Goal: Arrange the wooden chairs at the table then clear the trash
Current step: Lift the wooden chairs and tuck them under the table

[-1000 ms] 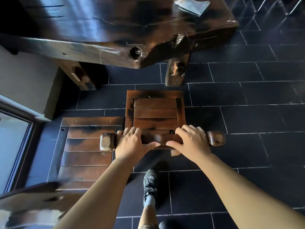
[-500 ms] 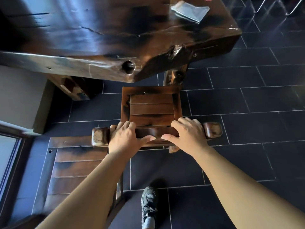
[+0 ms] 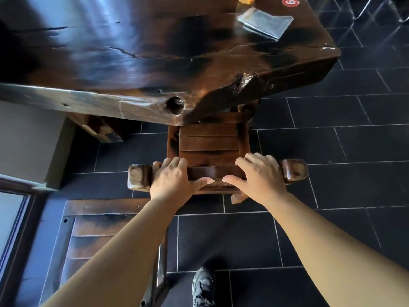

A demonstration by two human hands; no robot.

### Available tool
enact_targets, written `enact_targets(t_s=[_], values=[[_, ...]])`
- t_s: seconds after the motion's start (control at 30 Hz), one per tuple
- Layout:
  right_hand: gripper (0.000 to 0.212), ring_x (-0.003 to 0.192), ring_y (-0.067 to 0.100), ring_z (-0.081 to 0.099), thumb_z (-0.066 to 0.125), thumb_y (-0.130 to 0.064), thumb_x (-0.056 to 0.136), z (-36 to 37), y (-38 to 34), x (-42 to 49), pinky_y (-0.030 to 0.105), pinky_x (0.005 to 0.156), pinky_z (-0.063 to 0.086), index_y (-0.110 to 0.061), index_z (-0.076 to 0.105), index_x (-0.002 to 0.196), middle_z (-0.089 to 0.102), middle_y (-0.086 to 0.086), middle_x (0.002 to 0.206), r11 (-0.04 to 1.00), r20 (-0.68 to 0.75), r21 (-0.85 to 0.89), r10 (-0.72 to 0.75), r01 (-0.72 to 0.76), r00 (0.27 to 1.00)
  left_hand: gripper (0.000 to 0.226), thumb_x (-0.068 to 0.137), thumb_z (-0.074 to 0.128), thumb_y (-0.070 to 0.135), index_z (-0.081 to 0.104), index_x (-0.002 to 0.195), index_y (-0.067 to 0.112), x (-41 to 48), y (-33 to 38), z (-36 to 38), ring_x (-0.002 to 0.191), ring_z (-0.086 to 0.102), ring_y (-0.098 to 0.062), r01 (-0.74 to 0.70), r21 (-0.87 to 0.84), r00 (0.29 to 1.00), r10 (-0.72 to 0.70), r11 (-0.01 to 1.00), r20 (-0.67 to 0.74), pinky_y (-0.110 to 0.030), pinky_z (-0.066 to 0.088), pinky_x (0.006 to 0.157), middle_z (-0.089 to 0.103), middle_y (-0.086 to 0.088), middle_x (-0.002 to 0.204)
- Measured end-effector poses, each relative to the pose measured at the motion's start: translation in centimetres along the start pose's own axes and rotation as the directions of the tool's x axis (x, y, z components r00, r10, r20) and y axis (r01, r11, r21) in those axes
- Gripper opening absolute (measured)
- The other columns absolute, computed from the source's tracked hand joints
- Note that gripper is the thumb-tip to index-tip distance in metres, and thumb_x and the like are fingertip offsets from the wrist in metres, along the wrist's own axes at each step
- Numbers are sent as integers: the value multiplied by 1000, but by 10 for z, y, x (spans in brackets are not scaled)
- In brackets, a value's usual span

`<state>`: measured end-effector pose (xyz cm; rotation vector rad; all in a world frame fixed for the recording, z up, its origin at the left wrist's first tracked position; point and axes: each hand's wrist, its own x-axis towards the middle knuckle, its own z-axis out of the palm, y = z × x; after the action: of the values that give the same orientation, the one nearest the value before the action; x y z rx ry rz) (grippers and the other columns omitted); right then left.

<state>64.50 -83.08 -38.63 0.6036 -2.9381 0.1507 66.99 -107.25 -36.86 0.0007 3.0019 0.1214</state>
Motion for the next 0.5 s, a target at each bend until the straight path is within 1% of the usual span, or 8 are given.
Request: enact_targets(t_s=[0.17, 0.33, 0.43, 0.5], values=[[69, 70, 21, 53, 32, -79, 87, 0, 0, 0, 37, 67, 39, -18, 64, 85, 55, -3, 74, 1000, 4, -8, -3, 3, 1000, 84, 72, 27, 93, 57, 102, 21, -1, 2, -3, 111, 53, -23, 2, -7, 1000, -2, 1000, 28, -45, 34, 102, 63, 3, 110], [66, 71, 21, 54, 34, -78, 87, -1, 0, -1, 37, 67, 40, -20, 65, 87, 56, -4, 75, 1000, 19, -21, -5, 5, 1000, 83, 73, 28, 93, 56, 104, 22, -3, 1, -2, 111, 52, -23, 9, -8, 1000, -9, 1000, 29, -46, 33, 103, 63, 3, 111], [68, 75, 21, 57, 33, -79, 85, -6, -2, 1, 37, 70, 41, -21, 66, 92, 60, -4, 79, 1000, 51, -19, 12, -11, 999, 86, 73, 28, 94, 57, 107, 21, -2, 2, -4, 112, 52, -24, 16, -19, 999, -15, 1000, 38, -47, 31, 105, 63, 2, 113], [69, 80, 22, 60, 32, -81, 84, -13, -4, 2, 39, 76, 42, -21, 66, 96, 63, -4, 85, 999, 95, 1, 33, -33, 995, 88, 71, 31, 94, 58, 111, 20, -3, 4, -9, 116, 51, -24, 33, -56, 996, -28, 998, 80, -46, 28, 107, 63, 2, 116]])
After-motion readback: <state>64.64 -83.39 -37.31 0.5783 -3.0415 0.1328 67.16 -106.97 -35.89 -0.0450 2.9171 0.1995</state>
